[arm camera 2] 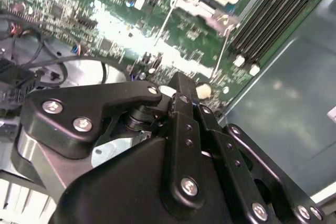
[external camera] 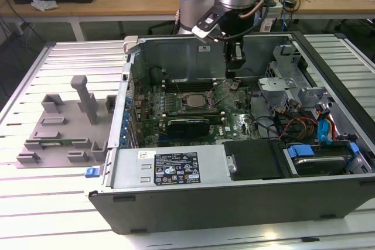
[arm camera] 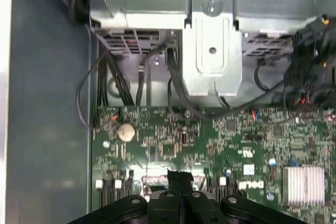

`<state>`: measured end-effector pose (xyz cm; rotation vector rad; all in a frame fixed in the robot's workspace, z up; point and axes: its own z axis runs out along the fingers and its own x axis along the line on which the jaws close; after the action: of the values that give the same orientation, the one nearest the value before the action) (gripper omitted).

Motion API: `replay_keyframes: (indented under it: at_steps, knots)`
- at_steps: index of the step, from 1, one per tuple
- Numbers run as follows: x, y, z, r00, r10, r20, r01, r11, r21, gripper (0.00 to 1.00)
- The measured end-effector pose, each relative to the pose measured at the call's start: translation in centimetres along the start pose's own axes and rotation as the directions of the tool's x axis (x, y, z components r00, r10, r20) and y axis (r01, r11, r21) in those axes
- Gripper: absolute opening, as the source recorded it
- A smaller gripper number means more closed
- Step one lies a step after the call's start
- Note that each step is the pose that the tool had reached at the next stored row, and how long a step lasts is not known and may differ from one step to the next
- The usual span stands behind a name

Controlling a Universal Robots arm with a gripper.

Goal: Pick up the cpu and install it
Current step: 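Close the cpu cover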

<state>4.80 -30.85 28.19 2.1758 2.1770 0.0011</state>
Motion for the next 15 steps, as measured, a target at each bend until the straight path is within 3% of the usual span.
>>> replay_keyframes:
  at_steps: [3,8,11,15]
  knots:
    - [0.03,1.05,0.69,1.0000,0.000,0.0006,0.000,1.0000,0.0052,0.11]
    - [0.08,1.70,1.85,1.0000,-0.001,0.0006,0.001,0.9999,0.0121,0.11]
    - [0.13,1.76,3.04,1.0000,-0.001,0.0005,0.001,0.9998,0.0215,0.11]
    - [0.16,1.71,3.48,1.0000,-0.001,-0.0006,0.001,0.9997,0.0230,0.11]
